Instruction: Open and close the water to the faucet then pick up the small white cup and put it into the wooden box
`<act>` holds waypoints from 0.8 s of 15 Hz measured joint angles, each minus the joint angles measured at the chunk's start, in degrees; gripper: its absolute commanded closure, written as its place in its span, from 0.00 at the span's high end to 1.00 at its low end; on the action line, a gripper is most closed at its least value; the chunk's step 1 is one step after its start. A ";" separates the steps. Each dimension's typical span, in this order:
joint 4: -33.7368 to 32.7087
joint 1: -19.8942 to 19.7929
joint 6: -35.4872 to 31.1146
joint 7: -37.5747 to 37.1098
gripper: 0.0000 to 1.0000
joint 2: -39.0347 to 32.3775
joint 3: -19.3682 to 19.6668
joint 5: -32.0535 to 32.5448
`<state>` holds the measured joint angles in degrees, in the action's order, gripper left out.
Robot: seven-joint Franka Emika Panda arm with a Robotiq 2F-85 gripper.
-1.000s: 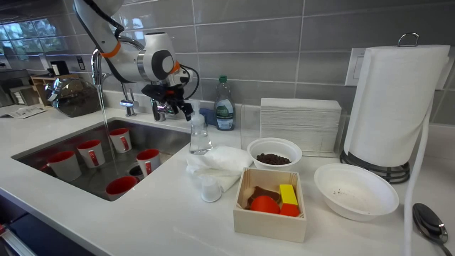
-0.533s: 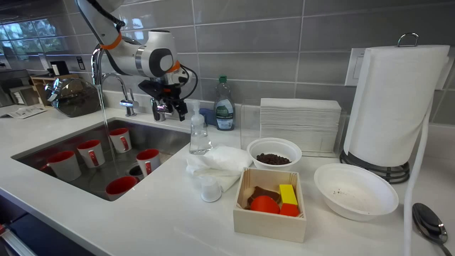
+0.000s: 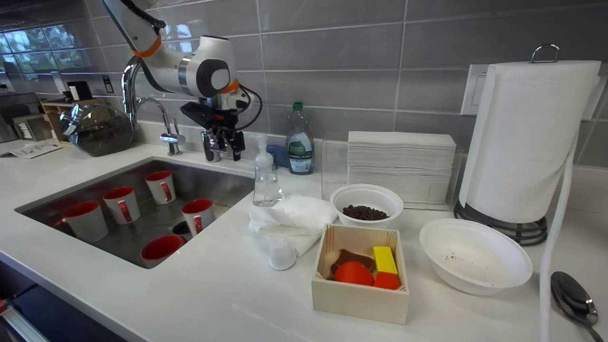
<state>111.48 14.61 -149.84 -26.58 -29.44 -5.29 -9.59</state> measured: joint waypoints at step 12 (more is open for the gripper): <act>9.73 -0.59 21.82 -6.65 1.00 26.98 2.37 9.15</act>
<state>121.20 14.02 -128.02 -33.23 -2.46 -2.92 -0.44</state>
